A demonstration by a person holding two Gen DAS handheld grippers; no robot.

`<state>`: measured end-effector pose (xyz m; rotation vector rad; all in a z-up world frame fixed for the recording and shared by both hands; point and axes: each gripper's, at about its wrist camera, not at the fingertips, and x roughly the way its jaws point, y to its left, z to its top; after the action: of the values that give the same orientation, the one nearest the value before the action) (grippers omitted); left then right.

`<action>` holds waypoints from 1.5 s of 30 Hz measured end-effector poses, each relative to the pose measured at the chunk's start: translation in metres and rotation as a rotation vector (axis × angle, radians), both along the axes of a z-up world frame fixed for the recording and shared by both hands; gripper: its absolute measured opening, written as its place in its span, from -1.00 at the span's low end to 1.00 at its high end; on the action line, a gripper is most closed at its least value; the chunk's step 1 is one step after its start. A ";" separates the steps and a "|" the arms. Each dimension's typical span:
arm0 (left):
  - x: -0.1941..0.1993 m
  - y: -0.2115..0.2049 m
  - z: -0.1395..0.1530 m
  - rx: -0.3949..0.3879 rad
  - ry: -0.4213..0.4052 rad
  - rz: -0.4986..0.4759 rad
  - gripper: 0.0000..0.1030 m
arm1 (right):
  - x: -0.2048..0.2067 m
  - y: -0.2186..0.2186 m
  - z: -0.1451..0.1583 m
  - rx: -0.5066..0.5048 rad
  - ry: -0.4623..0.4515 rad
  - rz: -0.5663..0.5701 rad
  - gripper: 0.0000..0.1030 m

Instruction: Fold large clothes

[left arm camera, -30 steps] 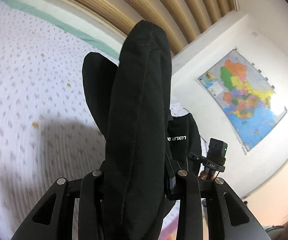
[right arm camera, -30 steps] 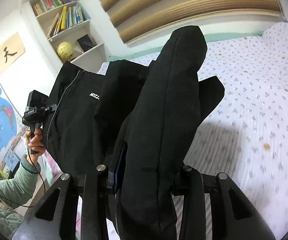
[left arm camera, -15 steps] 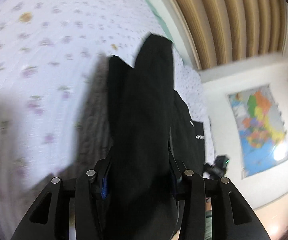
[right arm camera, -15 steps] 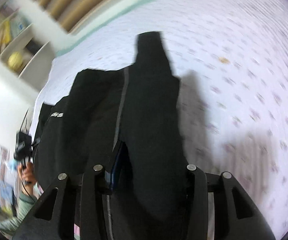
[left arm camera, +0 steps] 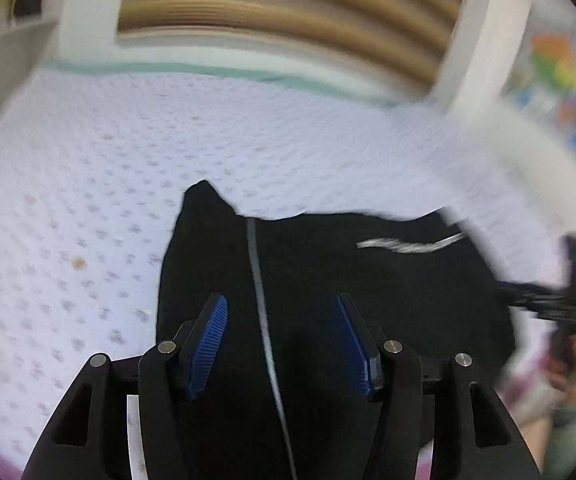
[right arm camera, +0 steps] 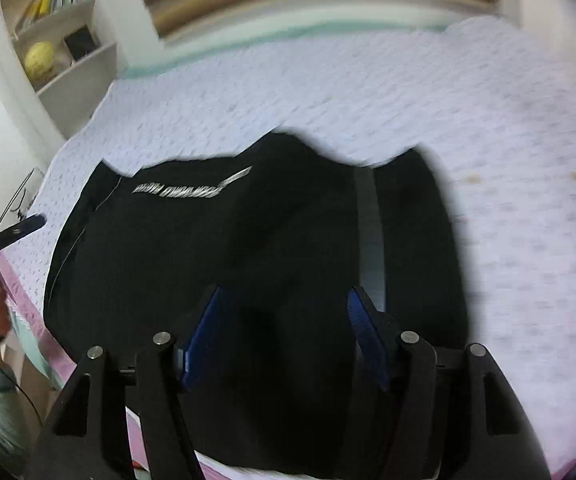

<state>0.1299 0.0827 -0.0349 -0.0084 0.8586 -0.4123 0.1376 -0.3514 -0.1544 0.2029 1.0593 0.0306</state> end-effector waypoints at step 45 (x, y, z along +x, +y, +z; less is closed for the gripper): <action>-0.142 -0.062 0.069 0.231 -0.398 0.192 0.54 | -0.073 0.104 0.104 -0.170 -0.246 -0.073 0.59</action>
<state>-0.0123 0.0203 0.0344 0.1981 0.5015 -0.1244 0.0641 -0.2471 -0.0501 0.0811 0.8039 -0.0974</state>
